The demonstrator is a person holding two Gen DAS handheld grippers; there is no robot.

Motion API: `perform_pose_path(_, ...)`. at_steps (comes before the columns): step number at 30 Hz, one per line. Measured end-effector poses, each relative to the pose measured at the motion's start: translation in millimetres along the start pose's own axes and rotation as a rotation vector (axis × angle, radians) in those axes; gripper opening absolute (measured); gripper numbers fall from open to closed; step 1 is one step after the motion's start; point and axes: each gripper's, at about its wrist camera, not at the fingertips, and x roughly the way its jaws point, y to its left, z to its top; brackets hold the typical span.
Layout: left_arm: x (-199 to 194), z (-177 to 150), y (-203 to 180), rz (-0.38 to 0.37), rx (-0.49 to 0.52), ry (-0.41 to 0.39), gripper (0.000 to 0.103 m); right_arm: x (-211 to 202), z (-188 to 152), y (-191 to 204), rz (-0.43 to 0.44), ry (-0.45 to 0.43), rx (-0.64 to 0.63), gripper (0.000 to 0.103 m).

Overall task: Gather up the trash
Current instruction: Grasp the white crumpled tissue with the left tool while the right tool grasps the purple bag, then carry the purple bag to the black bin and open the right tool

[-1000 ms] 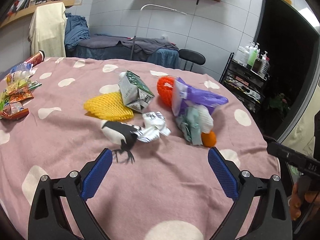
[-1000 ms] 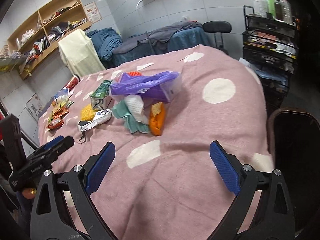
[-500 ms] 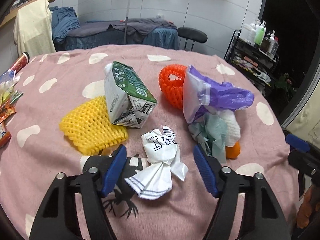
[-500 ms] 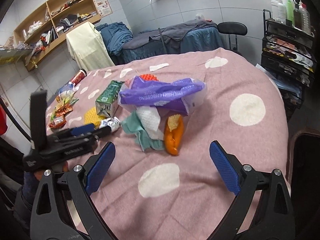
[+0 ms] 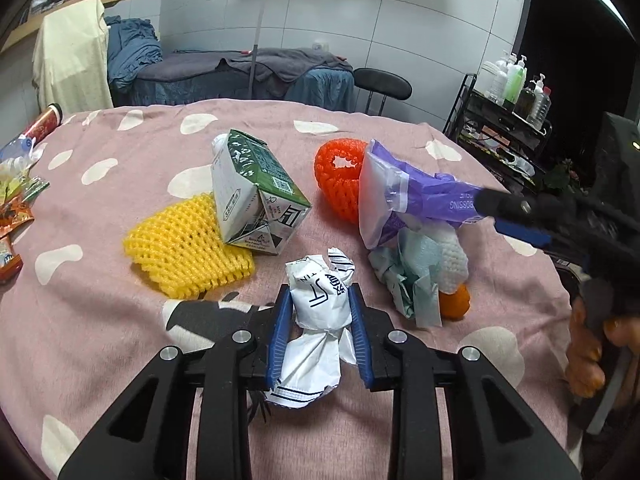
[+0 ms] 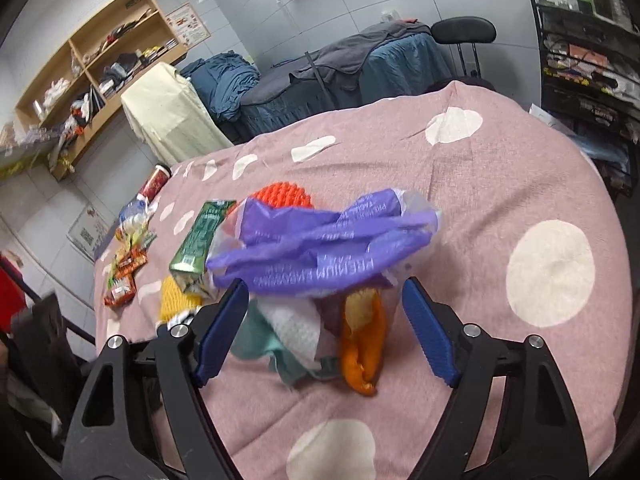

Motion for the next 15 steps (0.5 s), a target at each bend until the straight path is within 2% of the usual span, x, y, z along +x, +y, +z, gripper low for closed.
perform_pose_path(3, -1.0, -2.9, 0.2, -0.013, -0.017, 0.002, 0.029, 16.2, 9.6, -6.0, 0.017, 0.025, 0.051, 0.076)
perform_pose_path(5, -0.6, -4.5, 0.2, -0.012, -0.020, 0.005, 0.029, 25.6, 12.0, -9.6, 0.026, 0.042, 0.080, 0.061)
perform_pose_path(7, -0.3, -3.5, -0.6, -0.011, -0.021, 0.004, 0.029, 33.1, 12.7, -11.8, 0.037, 0.061, 0.096, 0.027)
perform_pose_path(8, -0.6, -3.7, -0.5, -0.011, -0.022, 0.003, 0.029, 35.0, 12.4, -13.4, 0.051, 0.064, 0.106, 0.019)
perform_pose_path(12, -1.1, -3.8, 0.4, -0.007, -0.021, 0.001, 0.029, 25.5, 11.5, -16.2, 0.061, 0.027, 0.117, 0.008)
perform_pose_path(15, -6.9, -4.9, -0.4, -0.001, -0.022, -0.017, 0.029, 9.5, 10.4, -17.2, 0.066, -0.012, 0.125, 0.008)
